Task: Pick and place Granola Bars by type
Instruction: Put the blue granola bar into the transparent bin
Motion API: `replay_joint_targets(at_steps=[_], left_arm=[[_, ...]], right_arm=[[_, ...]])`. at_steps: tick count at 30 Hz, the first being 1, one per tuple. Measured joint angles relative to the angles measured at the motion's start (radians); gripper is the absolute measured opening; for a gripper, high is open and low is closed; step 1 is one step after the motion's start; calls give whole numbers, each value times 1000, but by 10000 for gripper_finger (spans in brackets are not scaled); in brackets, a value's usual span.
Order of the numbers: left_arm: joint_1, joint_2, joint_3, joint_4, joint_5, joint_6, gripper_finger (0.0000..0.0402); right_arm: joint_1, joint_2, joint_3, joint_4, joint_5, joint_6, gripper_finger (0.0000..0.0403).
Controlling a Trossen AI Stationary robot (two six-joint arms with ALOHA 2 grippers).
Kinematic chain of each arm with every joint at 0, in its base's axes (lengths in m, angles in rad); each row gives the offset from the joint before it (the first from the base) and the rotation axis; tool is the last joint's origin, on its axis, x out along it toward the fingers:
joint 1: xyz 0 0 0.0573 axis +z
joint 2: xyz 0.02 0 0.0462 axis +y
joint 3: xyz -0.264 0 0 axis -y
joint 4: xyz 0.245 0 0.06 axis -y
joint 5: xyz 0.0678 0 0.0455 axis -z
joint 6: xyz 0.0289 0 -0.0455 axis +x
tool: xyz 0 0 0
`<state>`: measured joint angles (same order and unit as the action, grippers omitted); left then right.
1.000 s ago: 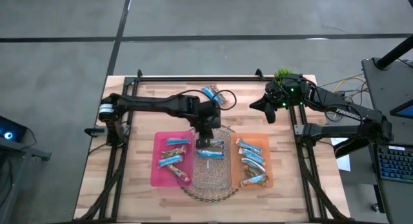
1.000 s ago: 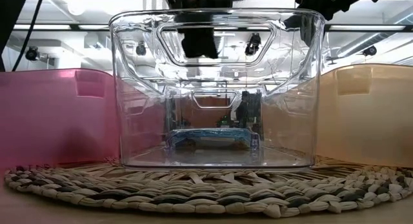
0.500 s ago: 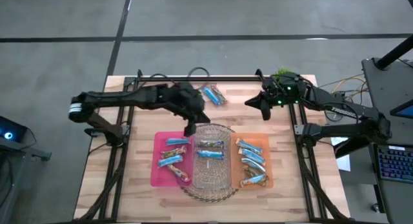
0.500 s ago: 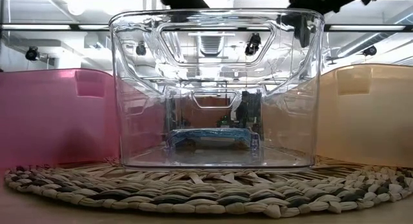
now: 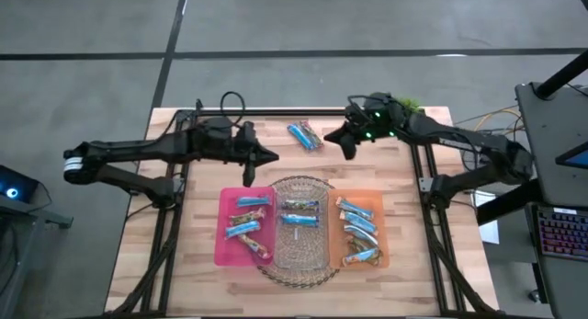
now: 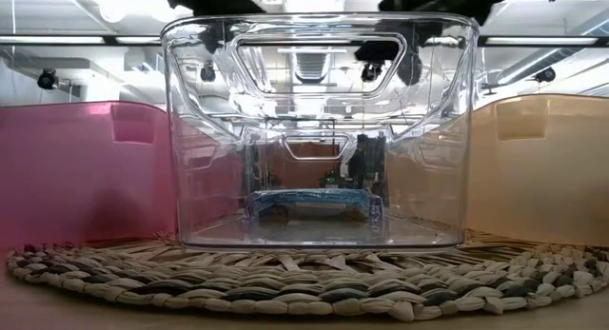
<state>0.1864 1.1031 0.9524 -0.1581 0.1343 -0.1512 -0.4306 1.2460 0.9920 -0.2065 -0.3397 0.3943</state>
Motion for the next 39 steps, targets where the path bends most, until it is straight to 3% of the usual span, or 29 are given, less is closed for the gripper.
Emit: replay_joint_targets(at_steps=[18,39], left_arm=[[1,-60,-22,-8,-31,-4,0],[2,-60,-23,-11,-59,-1,0]], right_arm=[[-69,379,487,-397,2,-198,9],[-90,491,515,-425,26,-219,9]])
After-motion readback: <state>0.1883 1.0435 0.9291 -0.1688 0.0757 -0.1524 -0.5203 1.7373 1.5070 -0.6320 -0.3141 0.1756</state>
